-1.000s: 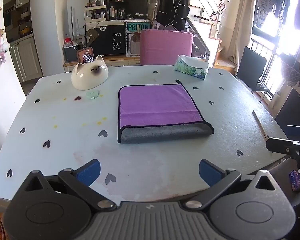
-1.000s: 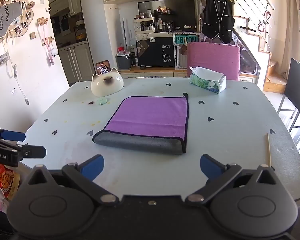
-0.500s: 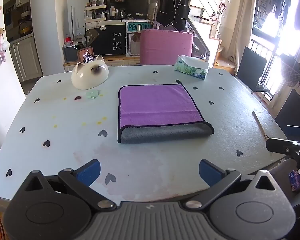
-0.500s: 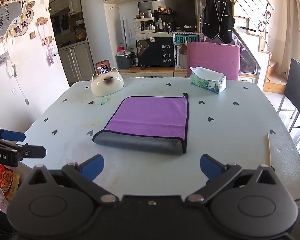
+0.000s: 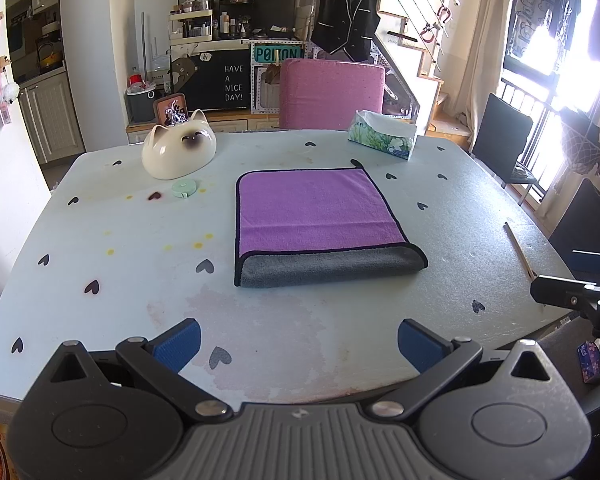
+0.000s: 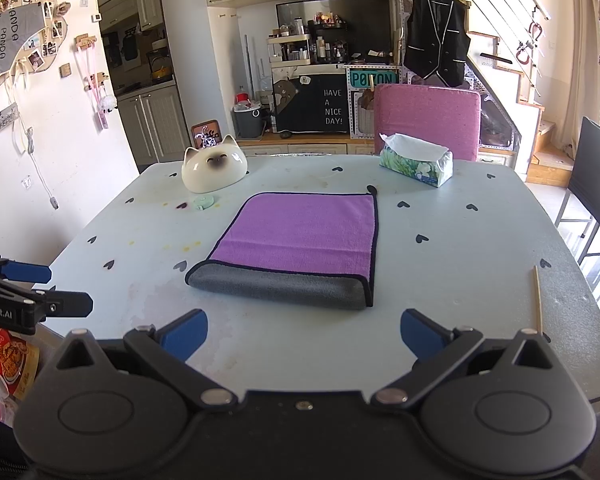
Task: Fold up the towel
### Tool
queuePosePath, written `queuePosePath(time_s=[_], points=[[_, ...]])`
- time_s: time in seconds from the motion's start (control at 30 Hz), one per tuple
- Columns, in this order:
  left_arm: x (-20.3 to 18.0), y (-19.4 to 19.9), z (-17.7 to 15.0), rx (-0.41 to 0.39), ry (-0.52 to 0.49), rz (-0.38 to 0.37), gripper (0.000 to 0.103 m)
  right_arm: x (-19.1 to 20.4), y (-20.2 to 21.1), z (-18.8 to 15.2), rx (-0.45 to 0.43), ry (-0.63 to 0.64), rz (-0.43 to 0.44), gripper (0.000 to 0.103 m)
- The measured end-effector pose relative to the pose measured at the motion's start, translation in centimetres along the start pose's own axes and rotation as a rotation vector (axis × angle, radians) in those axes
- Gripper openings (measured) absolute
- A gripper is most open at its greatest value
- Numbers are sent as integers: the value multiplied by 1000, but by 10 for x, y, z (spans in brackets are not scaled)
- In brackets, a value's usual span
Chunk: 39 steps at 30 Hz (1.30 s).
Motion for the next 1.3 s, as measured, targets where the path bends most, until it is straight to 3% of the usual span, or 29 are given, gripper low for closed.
queuePosePath(time_s=[1.3], points=[[0, 3, 0, -1, -1, -3, 103, 1, 1, 1, 0, 2, 0, 103]])
Point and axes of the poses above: each gripper's, at about its wrist camera, not at the fingertips, and y roughly against the way its jaws point, x to its left, z to its top, the point moved 9 cm from there along -y, roughly the way its jaws point, and after that the axes turned 10 degrees about z, right-handed, at the moved point
